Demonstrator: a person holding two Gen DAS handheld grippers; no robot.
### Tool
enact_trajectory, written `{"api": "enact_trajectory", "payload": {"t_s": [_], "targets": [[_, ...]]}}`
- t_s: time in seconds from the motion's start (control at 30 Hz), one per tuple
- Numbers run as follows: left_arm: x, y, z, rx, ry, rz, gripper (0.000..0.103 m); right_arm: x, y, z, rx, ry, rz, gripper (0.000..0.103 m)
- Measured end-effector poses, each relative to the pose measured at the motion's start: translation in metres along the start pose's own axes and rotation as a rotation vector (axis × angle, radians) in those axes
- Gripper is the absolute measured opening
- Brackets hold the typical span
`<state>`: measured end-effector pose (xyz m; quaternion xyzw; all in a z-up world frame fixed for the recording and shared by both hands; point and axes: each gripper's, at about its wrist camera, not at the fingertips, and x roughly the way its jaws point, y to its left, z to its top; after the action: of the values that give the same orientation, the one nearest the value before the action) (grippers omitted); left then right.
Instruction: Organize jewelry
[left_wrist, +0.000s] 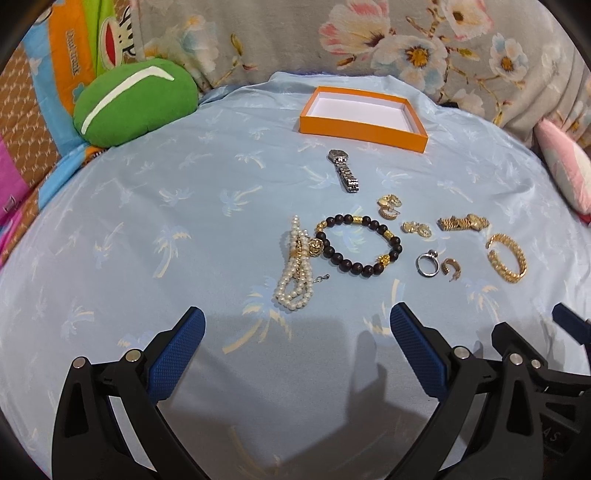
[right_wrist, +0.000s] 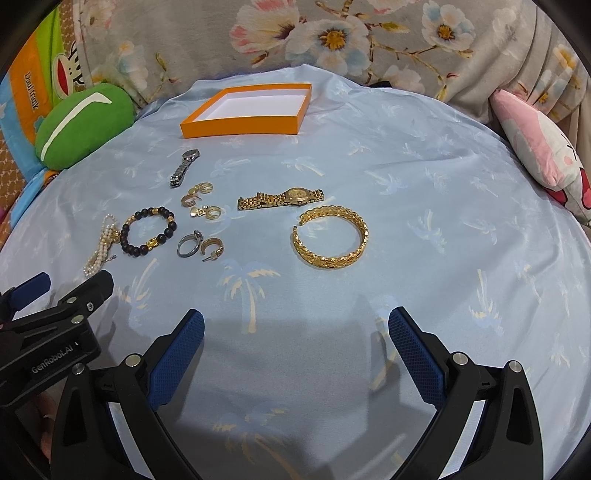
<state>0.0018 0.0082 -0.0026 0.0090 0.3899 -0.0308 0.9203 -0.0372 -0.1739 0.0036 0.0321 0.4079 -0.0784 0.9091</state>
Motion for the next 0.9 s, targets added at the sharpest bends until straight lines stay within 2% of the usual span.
{"api": "enact_trajectory", "payload": {"t_s": [0.13, 0.3, 0.47, 0.53, 0.67, 0.77, 0.9], "targets": [[0.004, 0.020, 0.006, -0.055, 0.028, 0.027, 0.098, 0.000, -0.010, 0.002, 0.030, 0.008, -0.016, 0.098], [0.016, 0.044, 0.017, -0.166, 0.060, 0.005, 0.098, 0.004, -0.015, 0.004, 0.050, 0.024, -0.004, 0.098], [0.027, 0.038, 0.028, -0.120, 0.082, 0.021, 0.097, 0.004, -0.008, 0.005, 0.017, 0.022, -0.002, 0.098], [0.029, 0.033, 0.033, -0.097, 0.079, 0.009, 0.093, 0.006, -0.009, 0.008, 0.020, 0.024, 0.002, 0.098], [0.034, 0.024, 0.040, -0.072, 0.072, 0.016, 0.091, 0.008, -0.012, 0.009, 0.035, 0.030, 0.014, 0.098], [0.042, 0.021, 0.042, -0.055, 0.101, 0.009, 0.069, 0.009, -0.012, 0.011, 0.037, 0.034, 0.019, 0.098], [0.046, 0.015, 0.042, -0.009, 0.098, 0.025, 0.062, 0.010, -0.012, 0.012, 0.034, 0.033, 0.020, 0.098]]}}
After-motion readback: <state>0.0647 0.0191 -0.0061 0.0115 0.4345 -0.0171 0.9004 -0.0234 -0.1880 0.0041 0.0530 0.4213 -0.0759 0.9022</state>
